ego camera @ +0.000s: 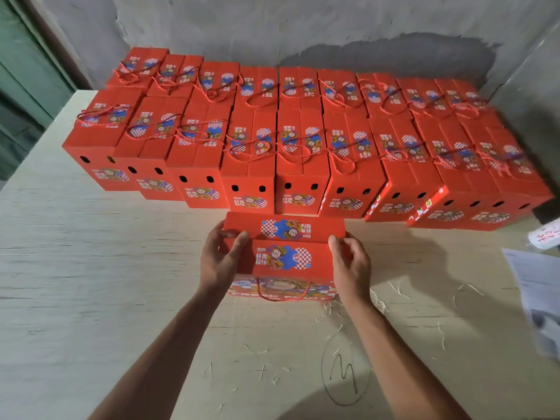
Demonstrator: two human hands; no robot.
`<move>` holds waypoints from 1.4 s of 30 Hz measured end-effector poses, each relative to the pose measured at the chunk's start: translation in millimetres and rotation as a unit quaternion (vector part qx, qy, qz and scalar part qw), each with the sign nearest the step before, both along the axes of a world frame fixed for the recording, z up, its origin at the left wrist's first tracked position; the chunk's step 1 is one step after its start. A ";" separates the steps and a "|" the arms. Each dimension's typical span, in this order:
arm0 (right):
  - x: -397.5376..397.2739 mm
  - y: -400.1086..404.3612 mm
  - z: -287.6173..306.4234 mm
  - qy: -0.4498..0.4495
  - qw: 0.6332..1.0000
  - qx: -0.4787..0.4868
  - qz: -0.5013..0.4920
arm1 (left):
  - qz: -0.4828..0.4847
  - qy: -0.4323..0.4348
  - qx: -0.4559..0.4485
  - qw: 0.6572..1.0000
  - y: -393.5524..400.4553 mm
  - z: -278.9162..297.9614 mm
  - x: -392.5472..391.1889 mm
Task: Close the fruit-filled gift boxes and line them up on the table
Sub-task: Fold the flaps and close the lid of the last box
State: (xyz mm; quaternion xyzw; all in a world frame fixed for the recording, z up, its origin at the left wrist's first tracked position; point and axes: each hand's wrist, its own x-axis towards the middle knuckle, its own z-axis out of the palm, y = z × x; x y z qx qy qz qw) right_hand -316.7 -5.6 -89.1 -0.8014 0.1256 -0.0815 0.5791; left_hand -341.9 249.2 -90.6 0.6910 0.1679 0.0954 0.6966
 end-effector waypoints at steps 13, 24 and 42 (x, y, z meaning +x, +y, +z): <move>7.7 -5.6 9.3 0.010 0.992 -0.105 0.064 | -0.020 0.046 0.008 0.999 2.7 8.7 0.9; 7.3 -3.9 15.0 0.096 0.995 0.031 -0.005 | -0.023 0.139 -0.096 0.985 10.7 11.8 6.0; -2.4 4.3 -5.2 0.058 0.997 -0.043 -0.007 | -0.003 0.142 -0.030 0.989 6.1 4.7 4.8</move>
